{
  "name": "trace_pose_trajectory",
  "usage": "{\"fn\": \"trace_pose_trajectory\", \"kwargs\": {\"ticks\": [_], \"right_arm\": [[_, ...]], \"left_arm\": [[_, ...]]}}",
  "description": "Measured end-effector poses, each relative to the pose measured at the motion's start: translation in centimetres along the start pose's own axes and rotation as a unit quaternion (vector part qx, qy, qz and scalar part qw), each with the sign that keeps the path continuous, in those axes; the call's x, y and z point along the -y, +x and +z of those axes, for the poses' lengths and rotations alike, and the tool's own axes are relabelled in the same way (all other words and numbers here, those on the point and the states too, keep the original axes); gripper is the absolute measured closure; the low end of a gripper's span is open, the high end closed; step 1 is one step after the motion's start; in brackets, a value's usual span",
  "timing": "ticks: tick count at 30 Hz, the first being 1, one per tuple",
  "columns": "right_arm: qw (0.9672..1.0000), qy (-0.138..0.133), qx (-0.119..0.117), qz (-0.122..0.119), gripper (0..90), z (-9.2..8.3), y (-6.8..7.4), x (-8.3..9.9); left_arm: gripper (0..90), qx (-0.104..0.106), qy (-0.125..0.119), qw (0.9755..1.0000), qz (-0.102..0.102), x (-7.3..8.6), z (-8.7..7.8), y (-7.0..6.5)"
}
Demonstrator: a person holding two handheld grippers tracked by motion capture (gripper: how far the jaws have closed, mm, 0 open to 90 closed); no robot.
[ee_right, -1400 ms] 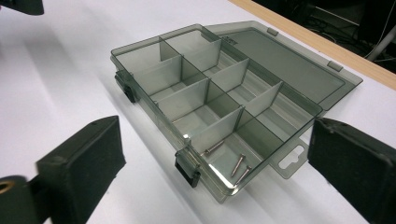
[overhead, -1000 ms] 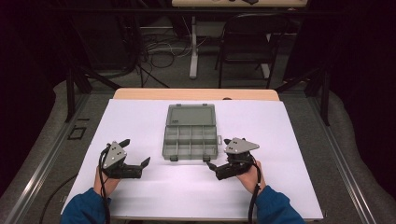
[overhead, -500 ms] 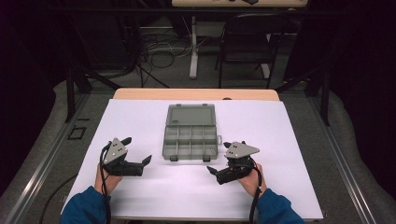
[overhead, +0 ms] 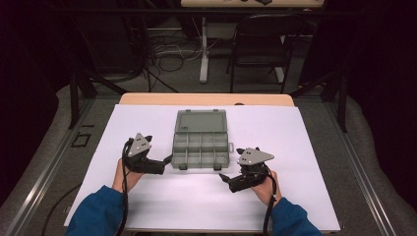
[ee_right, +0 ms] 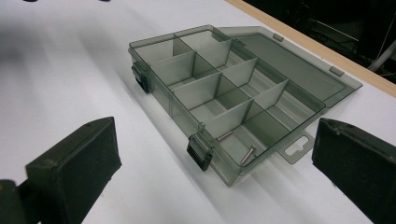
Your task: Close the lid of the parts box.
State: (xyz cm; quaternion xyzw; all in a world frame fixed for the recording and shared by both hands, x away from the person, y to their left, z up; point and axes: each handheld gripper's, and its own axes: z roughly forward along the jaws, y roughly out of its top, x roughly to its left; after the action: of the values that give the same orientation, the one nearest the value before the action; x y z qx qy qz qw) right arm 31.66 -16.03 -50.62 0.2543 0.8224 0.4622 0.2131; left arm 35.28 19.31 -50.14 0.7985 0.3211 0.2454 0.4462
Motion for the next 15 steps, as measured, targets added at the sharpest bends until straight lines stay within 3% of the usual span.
{"fn": "trace_pose_trajectory", "kwargs": {"ticks": [4,15], "right_arm": [[1.0,0.0,-0.001,-0.001,0.0,0.2,0.0,0.0],[1.0,0.003,0.001,0.0,0.1,0.1,-0.1,0.2]], "left_arm": [[0.0,-0.01,0.006,0.9999,0.0,-0.3,1.1,-0.2],[0.0,0.002,0.029,0.9996,0.0,-1.2,4.6,-0.7]]}}
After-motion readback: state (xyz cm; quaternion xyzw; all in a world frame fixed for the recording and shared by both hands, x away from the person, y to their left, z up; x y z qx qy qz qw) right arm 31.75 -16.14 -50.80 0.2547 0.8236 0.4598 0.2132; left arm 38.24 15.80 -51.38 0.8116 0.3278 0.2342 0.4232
